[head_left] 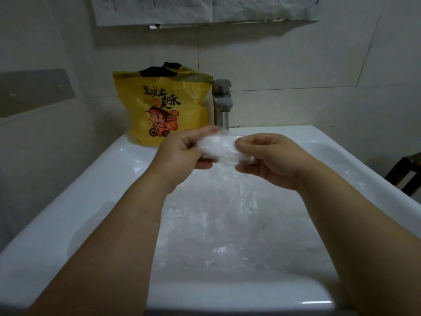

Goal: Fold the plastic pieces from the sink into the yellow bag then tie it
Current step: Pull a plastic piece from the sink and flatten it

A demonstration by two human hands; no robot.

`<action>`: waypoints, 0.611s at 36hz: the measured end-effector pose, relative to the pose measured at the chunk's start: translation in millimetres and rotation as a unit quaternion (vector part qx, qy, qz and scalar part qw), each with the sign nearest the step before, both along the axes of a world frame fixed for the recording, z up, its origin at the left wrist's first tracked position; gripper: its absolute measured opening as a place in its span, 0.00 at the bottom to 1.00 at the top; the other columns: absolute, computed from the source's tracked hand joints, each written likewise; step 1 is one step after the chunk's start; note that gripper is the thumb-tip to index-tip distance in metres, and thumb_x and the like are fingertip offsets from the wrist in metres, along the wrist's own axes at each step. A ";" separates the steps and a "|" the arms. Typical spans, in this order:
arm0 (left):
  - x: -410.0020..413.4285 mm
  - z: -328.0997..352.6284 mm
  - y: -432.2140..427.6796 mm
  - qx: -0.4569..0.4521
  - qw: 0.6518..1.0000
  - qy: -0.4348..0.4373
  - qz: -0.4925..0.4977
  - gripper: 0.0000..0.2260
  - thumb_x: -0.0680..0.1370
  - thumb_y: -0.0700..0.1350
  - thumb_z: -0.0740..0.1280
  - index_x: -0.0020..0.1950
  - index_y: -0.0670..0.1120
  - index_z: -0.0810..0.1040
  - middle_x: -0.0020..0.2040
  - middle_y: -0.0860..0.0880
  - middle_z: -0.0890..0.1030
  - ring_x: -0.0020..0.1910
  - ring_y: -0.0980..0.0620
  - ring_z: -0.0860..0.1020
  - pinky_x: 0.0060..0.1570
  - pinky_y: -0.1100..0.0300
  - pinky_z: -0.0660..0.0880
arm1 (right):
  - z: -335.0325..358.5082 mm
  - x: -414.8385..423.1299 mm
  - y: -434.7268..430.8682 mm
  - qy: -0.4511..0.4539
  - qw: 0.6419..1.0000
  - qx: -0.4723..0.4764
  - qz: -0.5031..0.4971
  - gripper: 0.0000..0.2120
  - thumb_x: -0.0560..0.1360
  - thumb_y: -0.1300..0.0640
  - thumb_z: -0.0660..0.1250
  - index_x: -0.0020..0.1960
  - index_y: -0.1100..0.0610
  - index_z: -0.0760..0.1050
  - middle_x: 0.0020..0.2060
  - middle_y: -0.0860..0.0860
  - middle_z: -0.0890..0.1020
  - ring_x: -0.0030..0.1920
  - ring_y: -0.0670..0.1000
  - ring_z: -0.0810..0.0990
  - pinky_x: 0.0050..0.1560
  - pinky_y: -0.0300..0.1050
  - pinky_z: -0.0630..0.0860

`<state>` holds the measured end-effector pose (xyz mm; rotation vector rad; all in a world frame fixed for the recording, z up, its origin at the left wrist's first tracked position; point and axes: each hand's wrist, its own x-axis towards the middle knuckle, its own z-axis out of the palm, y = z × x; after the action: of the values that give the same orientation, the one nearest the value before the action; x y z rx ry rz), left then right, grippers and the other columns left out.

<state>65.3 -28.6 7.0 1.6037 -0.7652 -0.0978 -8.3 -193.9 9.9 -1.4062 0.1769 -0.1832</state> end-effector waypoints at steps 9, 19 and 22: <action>1.5 7.9 1.9 -0.068 0.964 0.243 -0.089 0.18 0.78 0.47 0.60 0.69 0.50 0.70 0.60 0.43 0.79 0.56 0.41 0.80 0.51 0.51 0.78 | 0.7 0.7 4.3 -0.040 0.998 -0.035 -0.045 0.14 0.71 0.74 0.67 0.48 0.57 0.78 0.56 0.55 0.77 0.50 0.56 0.81 0.43 0.42 0.82; 7.0 -3.4 -4.7 -0.013 0.996 0.090 0.014 0.05 0.78 0.41 0.68 0.52 0.46 0.79 0.50 0.45 0.82 0.43 0.54 0.81 0.36 0.66 0.77 | 1.8 0.7 6.5 -0.065 0.997 0.040 -0.019 0.07 0.77 0.60 0.66 0.53 0.60 0.79 0.53 0.57 0.80 0.50 0.56 0.82 0.43 0.42 0.81; 4.8 -1.6 -5.8 -0.037 0.996 0.085 0.008 0.02 0.78 0.43 0.67 0.49 0.47 0.79 0.48 0.47 0.81 0.40 0.56 0.81 0.34 0.67 0.76 | 1.2 0.8 6.1 -0.057 0.998 0.031 -0.021 0.08 0.77 0.63 0.65 0.56 0.61 0.77 0.51 0.56 0.81 0.47 0.53 0.82 0.42 0.41 0.81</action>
<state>70.1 -34.3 5.3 1.5088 -0.6169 -0.1899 -7.5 -187.8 11.1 -1.3275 0.1175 -0.2890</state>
